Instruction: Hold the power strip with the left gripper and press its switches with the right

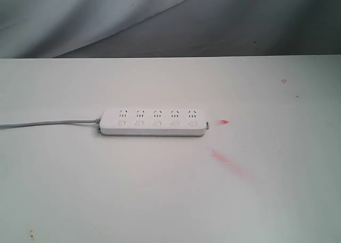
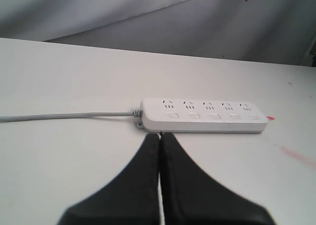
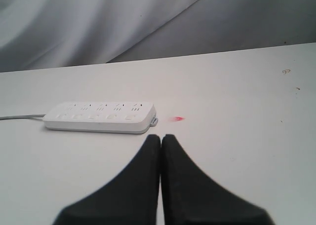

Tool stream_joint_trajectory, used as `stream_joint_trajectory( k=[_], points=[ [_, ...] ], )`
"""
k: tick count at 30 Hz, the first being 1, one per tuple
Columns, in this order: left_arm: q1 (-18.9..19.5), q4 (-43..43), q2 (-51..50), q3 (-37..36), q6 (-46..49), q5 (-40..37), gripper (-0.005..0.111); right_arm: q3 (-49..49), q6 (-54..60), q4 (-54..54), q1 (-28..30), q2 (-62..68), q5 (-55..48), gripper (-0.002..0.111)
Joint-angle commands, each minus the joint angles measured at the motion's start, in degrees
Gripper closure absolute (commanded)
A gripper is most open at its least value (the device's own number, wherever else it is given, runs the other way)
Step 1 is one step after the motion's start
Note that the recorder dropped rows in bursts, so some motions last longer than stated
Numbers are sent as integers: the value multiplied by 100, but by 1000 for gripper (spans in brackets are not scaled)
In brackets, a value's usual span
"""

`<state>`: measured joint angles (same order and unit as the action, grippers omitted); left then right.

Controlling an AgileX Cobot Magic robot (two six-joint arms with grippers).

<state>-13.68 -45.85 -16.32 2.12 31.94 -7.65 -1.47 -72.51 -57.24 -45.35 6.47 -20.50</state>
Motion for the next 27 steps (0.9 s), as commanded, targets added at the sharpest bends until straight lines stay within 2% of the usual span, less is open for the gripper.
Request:
stream_joint_trajectory(
  k=[1, 4, 8, 14, 20, 22, 27],
  points=[
    [-32, -33, 31, -22, -16, -8, 107, 34, 1, 2, 15, -21, 65, 108],
    [-32, 116, 41, -51, 95, 100, 107, 34, 1, 2, 15, -21, 65, 108],
    [-32, 996, 391, -61, 45, 62, 107, 34, 1, 2, 15, -21, 65, 108],
    [-22, 2015, 1001, -212, -990, 357, 107, 34, 1, 2, 15, -21, 65, 108],
    [-22, 3224, 1167, -212, -1979, 183, 107, 34, 1, -10, 15, -21, 63, 108],
    [79, 3441, 1167, -212, -2162, 183, 107, 34, 1, -10, 15, -21, 63, 108],
    [623, 3441, 1452, -212, -2281, 72, 107, 34, 1, -10, 15, -21, 63, 108]
  ],
)
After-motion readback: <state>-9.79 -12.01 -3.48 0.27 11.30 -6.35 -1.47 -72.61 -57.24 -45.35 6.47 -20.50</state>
